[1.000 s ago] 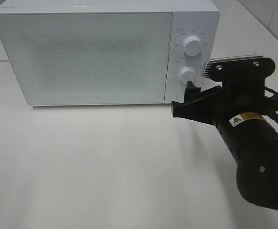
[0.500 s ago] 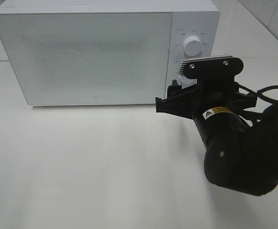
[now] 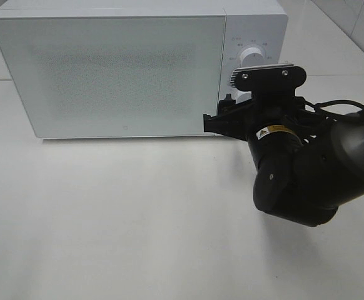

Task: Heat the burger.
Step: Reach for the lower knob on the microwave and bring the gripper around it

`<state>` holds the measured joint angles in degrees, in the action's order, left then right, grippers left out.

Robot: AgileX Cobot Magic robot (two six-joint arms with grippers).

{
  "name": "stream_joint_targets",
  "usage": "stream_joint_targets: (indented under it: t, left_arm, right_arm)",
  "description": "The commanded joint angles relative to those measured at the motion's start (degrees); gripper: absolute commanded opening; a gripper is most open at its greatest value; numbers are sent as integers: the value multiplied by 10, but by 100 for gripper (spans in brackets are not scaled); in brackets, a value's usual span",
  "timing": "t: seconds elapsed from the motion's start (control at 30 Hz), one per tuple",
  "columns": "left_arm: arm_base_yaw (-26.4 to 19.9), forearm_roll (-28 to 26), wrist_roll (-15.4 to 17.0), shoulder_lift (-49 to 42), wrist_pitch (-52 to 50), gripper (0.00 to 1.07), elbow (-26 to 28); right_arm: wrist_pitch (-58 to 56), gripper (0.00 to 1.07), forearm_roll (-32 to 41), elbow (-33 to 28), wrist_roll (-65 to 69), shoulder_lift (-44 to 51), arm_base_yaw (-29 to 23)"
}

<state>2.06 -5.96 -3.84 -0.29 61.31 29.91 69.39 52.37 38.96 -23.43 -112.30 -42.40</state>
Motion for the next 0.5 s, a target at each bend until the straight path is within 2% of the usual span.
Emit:
stream_joint_targets:
  t: [0.03,0.5]
  left_arm:
    - [-2,-1,3,-10,1,100,-2]
    - [-2,-1,2,-10,1,100,-2]
  right_arm:
    - [9,76,-16,23,11,-20,12]
    - [-29,76,-46,84,23,-72,44]
